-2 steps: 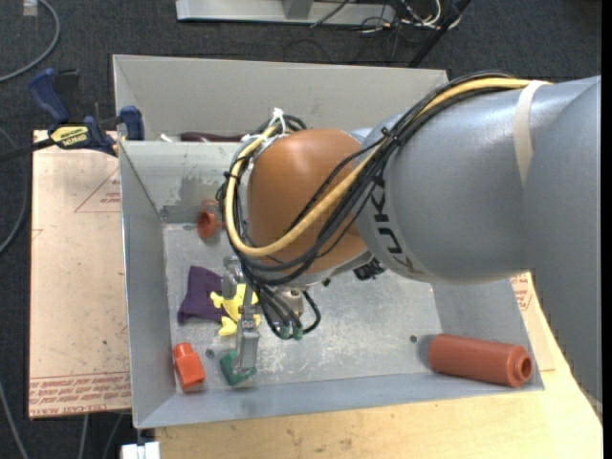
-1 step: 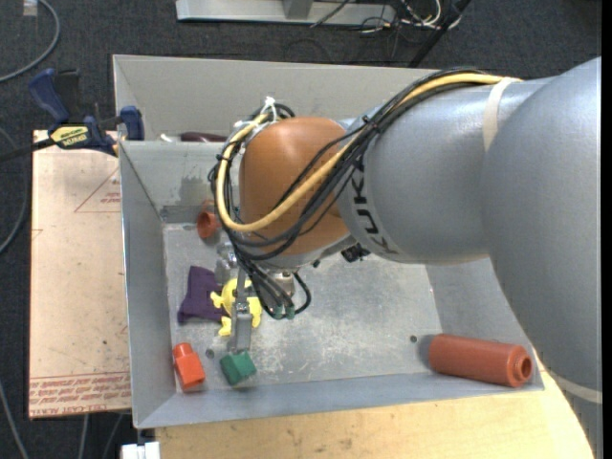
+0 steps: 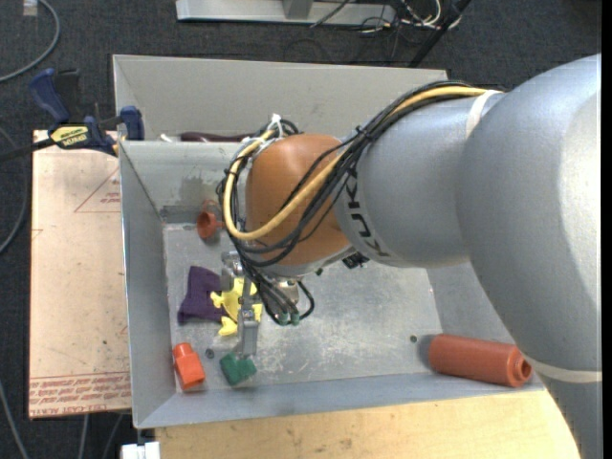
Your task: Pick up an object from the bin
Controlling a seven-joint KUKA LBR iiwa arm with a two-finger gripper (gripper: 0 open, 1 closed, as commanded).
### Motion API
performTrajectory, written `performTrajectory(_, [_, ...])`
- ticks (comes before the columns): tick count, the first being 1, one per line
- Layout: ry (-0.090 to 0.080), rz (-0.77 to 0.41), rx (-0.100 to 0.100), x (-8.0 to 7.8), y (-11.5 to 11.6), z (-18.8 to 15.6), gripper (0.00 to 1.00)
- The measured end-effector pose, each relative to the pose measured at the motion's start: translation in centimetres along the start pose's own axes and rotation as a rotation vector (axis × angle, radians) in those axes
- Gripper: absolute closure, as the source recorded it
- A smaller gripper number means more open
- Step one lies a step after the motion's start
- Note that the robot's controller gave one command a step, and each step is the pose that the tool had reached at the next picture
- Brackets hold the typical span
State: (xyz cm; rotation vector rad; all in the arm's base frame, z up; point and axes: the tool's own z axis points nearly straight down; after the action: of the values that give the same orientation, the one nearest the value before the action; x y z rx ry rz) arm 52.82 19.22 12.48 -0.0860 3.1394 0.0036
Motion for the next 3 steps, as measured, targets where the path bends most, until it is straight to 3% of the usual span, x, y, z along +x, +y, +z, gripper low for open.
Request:
performTrajectory(1, [-0.006, -0.197, -0.004, -8.04, -0.15, 5.21, 1.00])
performTrajectory(2, [-0.002, -0.197, -0.003, -7.89, -0.22, 5.43, 0.00])
performTrajectory(3, [-0.004, -0.197, -0.003, -7.92, -0.21, 5.41, 1.00])
